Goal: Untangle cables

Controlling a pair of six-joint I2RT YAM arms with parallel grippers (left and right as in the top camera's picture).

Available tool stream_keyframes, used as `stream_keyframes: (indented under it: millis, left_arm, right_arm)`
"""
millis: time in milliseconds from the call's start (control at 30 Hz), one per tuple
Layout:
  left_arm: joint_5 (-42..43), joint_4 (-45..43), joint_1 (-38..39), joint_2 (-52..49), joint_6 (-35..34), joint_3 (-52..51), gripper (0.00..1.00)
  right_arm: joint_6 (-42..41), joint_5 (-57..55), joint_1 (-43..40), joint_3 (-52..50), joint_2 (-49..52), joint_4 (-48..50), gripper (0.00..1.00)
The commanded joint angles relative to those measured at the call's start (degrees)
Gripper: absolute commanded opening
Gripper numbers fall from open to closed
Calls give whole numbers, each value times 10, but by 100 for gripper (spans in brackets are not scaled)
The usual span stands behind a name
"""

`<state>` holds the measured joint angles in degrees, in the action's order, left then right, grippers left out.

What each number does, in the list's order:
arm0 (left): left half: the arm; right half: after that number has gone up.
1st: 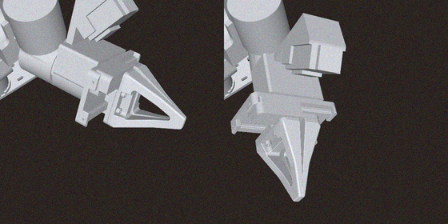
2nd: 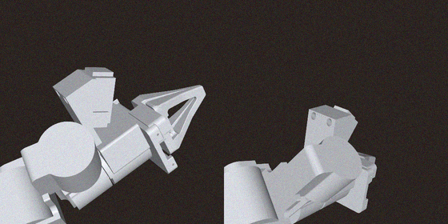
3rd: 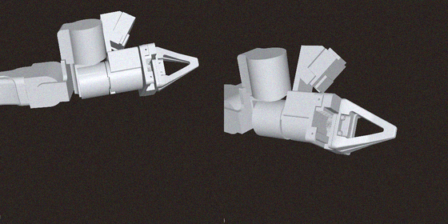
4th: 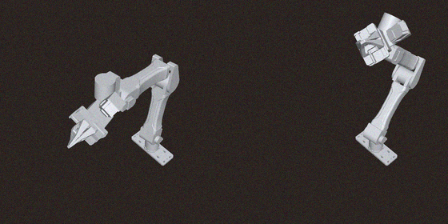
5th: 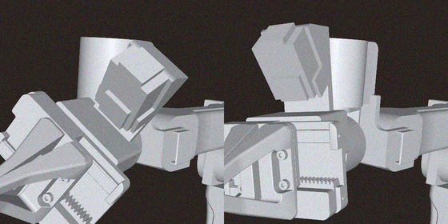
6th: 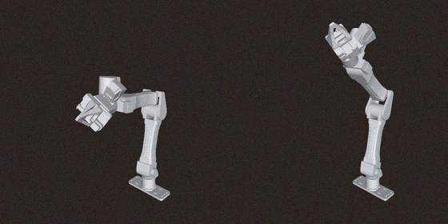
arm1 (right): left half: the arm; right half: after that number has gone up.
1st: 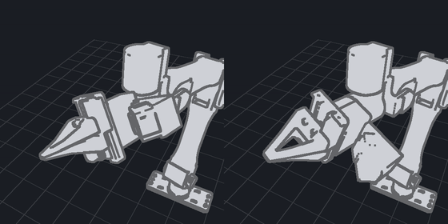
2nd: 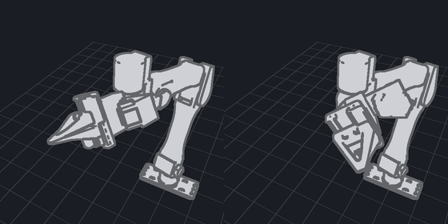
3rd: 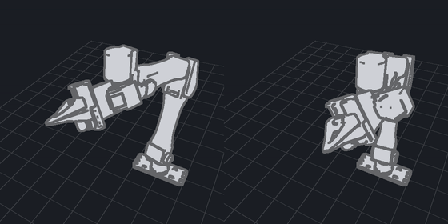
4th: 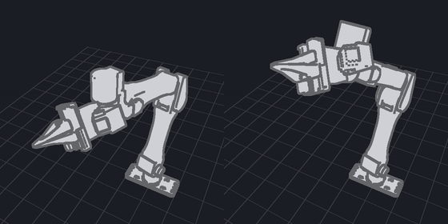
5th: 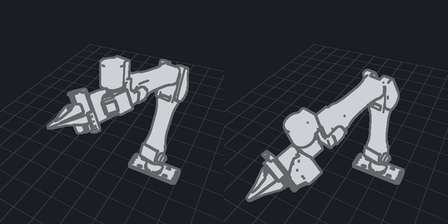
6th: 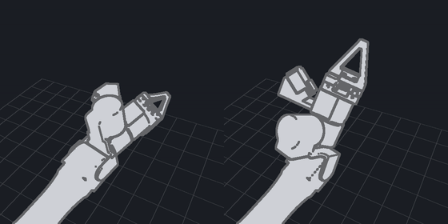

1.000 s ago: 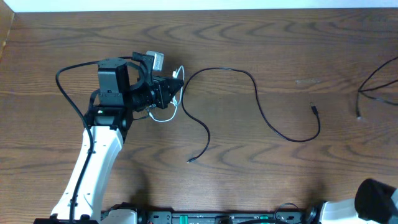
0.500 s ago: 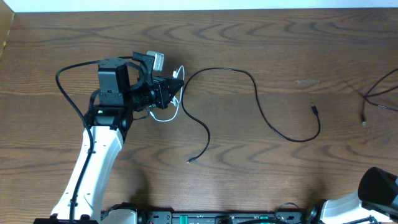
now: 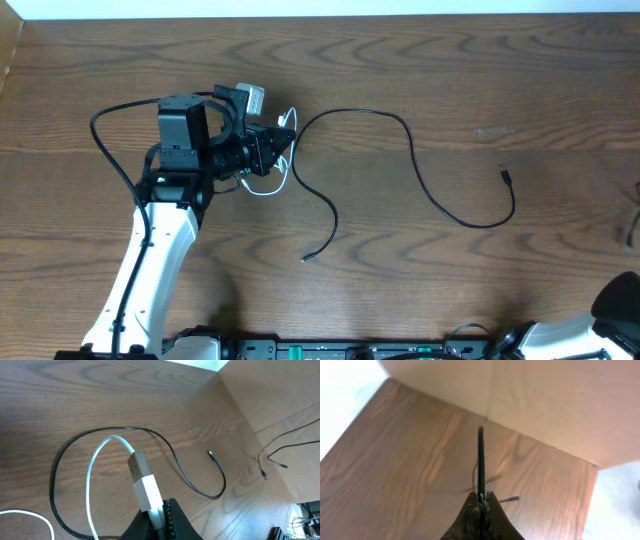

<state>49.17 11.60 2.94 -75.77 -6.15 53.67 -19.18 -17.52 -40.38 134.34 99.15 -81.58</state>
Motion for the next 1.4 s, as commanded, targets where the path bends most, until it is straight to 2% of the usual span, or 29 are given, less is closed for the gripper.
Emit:
stream_keyframes:
  millis: [0,200,333,667,1000,1133,1367]
  left_arm:
    - [-2,-1,15,-5,-1,-3,7]
    - [-8,-18,61,-5,2,-3,8]
    - [-35,-20,80,-5,1,-3,7]
    - [-38,-18,94,-5,1,-3,8]
    - [-38,-18,94,-5,-1,-3,7]
    - [-38,-18,94,-5,-1,-3,7]
    - [-38,-18,94,-5,-1,-3,7]
  right_arm:
    - [-23,-17,-60,-3,26,0,1]
    - [-31,-8,-160,-3,72,-2,1]
    - [-31,-11,-191,-3,103,0,1]
    - [-70,-71,-203,-3,235,-15,1]
    - [-100,-104,-203,-13,316,-28,1]
    - [-112,-113,-203,-56,339,-11,1]
    - [-79,-106,-188,-195,341,98,1]
